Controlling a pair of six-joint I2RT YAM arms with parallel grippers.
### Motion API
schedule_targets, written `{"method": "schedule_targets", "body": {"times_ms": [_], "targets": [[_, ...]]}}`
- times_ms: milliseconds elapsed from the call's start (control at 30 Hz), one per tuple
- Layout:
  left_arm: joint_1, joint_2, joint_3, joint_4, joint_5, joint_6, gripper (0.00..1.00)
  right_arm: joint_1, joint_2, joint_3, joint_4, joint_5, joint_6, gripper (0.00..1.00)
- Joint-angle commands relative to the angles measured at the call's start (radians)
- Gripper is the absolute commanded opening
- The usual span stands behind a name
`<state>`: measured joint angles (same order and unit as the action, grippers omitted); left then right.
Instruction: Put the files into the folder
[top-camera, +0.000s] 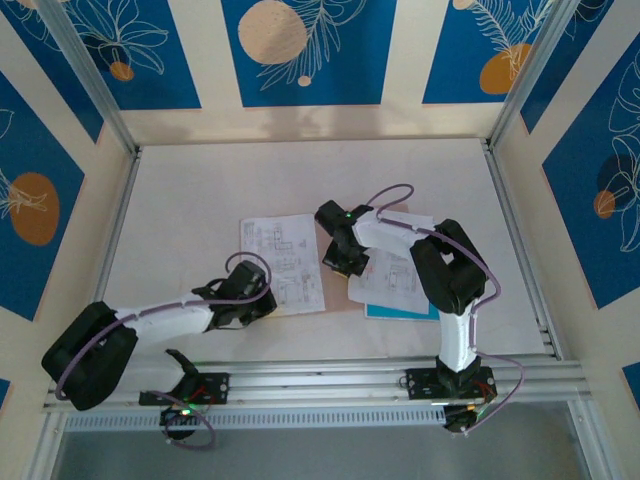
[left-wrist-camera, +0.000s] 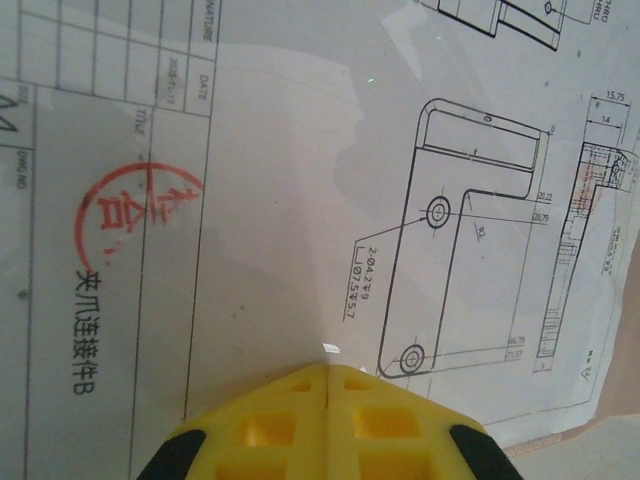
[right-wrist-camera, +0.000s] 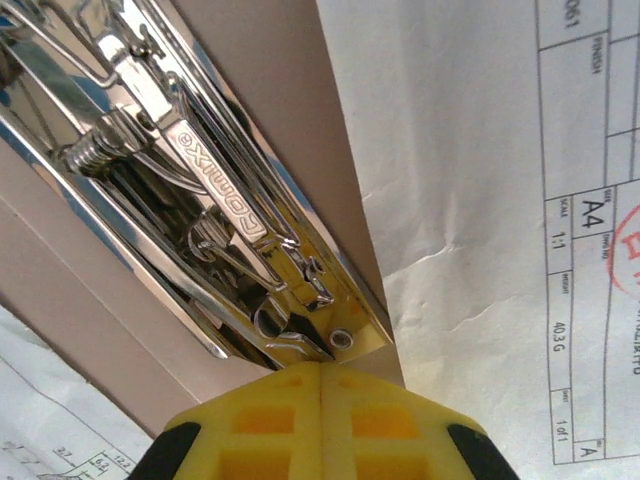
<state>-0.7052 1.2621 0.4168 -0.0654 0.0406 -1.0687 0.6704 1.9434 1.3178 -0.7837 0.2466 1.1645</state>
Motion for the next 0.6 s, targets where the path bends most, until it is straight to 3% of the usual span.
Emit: {"method": "schedule_targets", "body": {"times_ms": [0,400,567], "targets": [[0.01,0.015,-0.058,-0.172,-0.059,-0.013,0.0,-0.035,0.057,-0.028,-0.132,0.169,-0.03,0.0],[0.013,0.024,-0.057,-0.156,-0.051,-0.006,0.0,0.04,-0.156,0.064,-0.099,0.192,-0.101,0.0],[0.014,0.021,-0.053,-0.158,-0.051,-0.002,0.0,0.044,-0.225,0.034,-0.032,0.124,-0.095,0.0]]}}
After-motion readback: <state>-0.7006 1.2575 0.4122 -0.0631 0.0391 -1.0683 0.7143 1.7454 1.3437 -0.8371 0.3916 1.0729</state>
